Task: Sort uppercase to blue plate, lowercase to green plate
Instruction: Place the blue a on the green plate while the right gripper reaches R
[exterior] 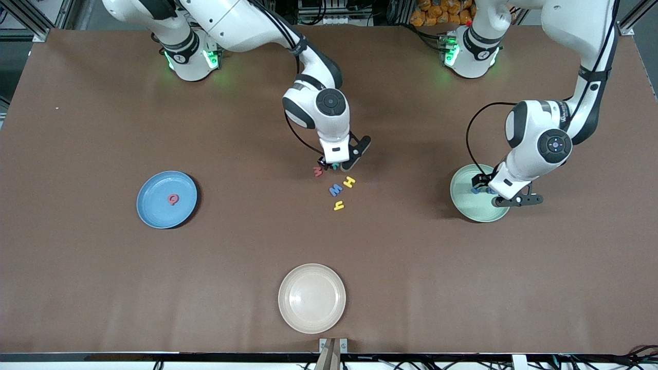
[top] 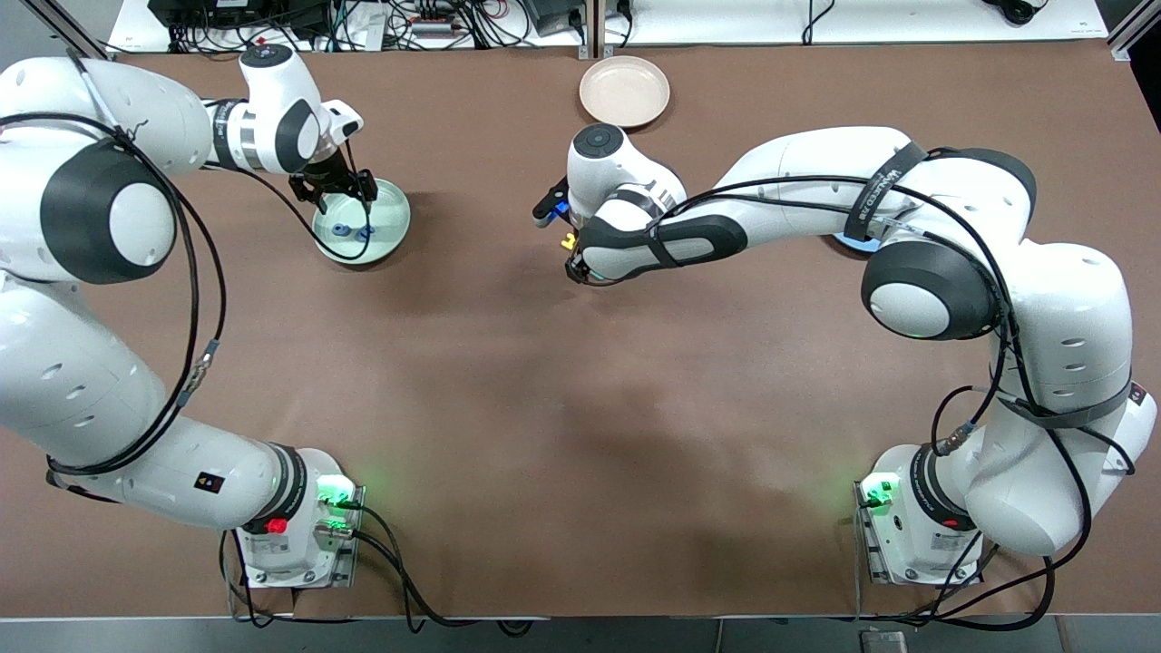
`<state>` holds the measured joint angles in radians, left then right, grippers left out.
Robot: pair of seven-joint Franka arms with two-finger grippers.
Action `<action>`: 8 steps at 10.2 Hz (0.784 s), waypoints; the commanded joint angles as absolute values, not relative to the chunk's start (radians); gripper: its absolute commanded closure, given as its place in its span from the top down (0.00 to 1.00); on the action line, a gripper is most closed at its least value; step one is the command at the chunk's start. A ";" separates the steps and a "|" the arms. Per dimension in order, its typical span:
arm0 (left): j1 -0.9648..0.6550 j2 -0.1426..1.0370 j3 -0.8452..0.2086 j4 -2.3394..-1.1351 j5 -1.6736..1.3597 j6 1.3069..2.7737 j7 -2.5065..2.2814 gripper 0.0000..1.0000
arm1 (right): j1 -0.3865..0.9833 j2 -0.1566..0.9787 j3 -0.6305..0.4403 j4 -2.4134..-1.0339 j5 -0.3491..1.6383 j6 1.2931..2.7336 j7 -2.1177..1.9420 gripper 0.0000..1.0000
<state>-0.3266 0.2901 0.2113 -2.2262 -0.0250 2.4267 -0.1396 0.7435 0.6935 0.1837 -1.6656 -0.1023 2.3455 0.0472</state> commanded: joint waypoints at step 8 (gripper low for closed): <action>-0.341 0.276 0.097 -2.172 -0.061 2.427 -0.250 1.00 | 0.753 0.744 0.190 -1.655 -0.213 2.378 0.147 0.55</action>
<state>-0.3413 0.2823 0.0993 -2.1794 -0.0401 2.4315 -0.2552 0.7525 0.7343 0.1859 -1.6662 -0.1911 2.3672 0.1208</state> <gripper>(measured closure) 0.000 0.410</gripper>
